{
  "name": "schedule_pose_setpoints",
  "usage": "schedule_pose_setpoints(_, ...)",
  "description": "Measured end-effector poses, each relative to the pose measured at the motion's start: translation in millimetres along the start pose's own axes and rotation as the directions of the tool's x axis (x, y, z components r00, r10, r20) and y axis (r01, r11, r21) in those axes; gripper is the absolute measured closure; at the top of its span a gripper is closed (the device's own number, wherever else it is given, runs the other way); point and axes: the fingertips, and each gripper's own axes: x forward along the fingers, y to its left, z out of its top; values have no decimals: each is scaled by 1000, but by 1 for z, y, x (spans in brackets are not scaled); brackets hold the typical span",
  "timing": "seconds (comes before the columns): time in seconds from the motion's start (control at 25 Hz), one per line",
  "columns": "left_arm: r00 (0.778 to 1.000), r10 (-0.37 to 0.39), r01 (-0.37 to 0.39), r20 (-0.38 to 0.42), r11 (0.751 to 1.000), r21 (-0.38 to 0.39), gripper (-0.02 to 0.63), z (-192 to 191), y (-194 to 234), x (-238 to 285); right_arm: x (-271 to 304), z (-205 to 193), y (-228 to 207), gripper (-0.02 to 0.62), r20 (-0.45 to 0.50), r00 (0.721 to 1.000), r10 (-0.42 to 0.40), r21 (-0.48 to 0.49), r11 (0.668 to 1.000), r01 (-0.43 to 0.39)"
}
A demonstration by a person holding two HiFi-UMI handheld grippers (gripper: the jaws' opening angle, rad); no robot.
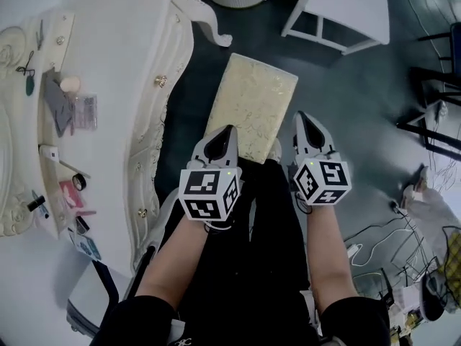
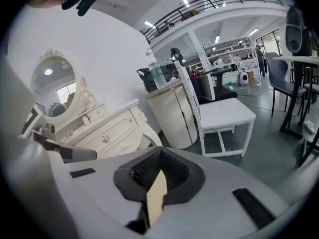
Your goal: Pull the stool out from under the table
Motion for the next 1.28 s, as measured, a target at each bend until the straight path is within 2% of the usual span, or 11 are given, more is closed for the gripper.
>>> schedule_pose_setpoints(0.16,996,-22,19,81,999,34,606,61,-25,-34,-25,79,29,588,85,996,16,-90,996,-8)
schedule_pose_setpoints(0.32,984,23,-32,176,998,49,606,116,-35,-71,-47,147,64,588,154,986,63,-149,988,-40)
schedule_pose_setpoints(0.44,961,45,-56,274,998,32,606,161,-49,-103,-63,188,92,588,186,976,111,-184,980,-77)
schedule_pose_setpoints(0.56,931,70,-103,359,992,76,606,194,-65,-143,-84,216,129,588,205,964,170,-208,970,-126)
schedule_pose_setpoints(0.68,903,92,-138,421,987,80,606,218,-69,-181,-110,250,176,588,255,934,249,-294,940,-170)
schedule_pose_setpoints(0.84,839,187,-220,510,975,5,606,248,-39,-229,-117,285,240,588,261,881,395,-374,883,-284)
schedule_pose_setpoints(1.04,756,321,-324,571,941,-100,606,256,8,-295,-115,286,315,588,189,824,534,-433,799,-418)
schedule_pose_setpoints(1.16,701,404,-367,587,911,-189,606,248,38,-333,-118,276,368,588,134,771,622,-481,721,-498)
schedule_pose_setpoints(1.28,632,501,-429,591,861,-272,606,234,68,-373,-119,258,421,588,61,708,704,-512,631,-583)
